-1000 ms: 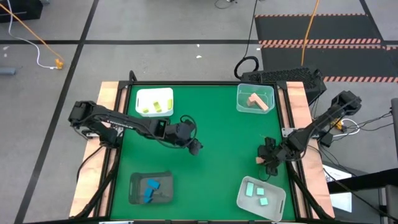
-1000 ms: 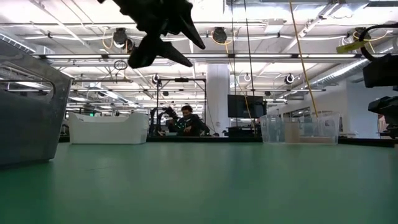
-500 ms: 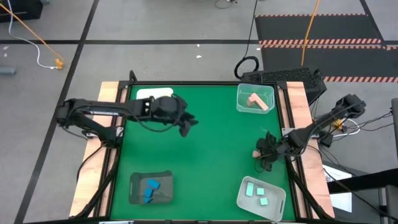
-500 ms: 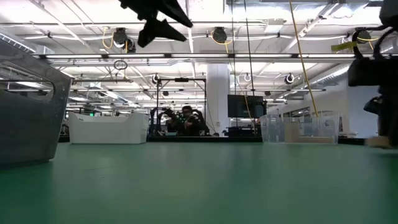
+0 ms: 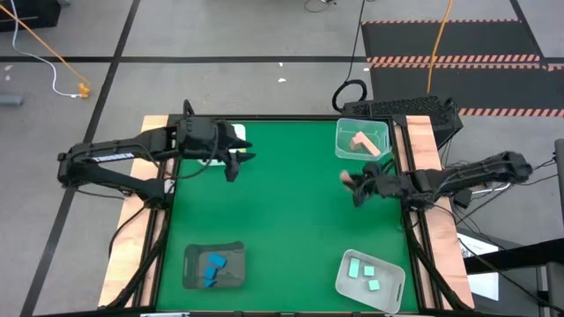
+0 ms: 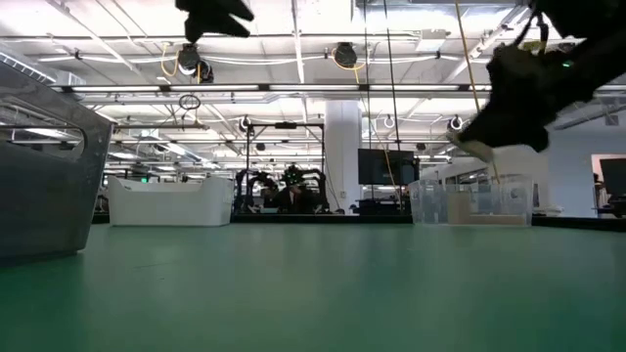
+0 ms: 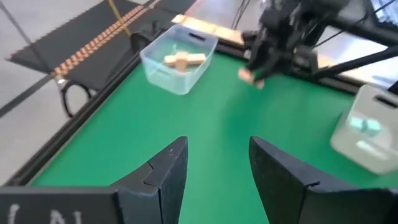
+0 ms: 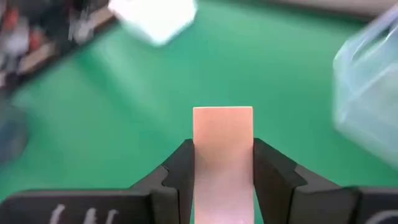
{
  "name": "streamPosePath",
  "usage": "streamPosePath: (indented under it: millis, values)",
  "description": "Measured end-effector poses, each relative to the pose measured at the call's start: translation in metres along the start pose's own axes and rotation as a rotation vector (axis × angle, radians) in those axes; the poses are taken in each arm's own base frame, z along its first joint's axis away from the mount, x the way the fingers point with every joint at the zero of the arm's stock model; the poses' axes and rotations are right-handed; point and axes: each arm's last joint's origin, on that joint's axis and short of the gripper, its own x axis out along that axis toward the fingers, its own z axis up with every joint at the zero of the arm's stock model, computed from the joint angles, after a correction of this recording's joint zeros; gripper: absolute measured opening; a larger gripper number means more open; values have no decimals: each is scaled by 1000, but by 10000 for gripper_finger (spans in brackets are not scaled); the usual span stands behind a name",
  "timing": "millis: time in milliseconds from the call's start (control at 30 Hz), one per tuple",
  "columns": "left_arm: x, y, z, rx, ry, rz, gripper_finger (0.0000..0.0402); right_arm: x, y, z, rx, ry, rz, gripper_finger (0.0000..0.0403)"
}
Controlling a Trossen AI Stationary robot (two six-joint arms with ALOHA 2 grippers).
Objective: Sort & place blocks by color
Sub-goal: Put the light brown block into the transparent bin
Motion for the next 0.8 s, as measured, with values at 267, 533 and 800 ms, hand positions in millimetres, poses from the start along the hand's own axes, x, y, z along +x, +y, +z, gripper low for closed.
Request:
streamPosePath:
  millis: [267,533,800]
  values:
    - [-15,16,-12,63,119,117,173,12,-20,41,14,-275,-133,108]
    - [-15,25,-12,122,138,149,173,17,-57,64,48,-380,-364,108]
    - [-15,29,-11,156,135,163,173,21,-87,69,101,-371,-550,108]
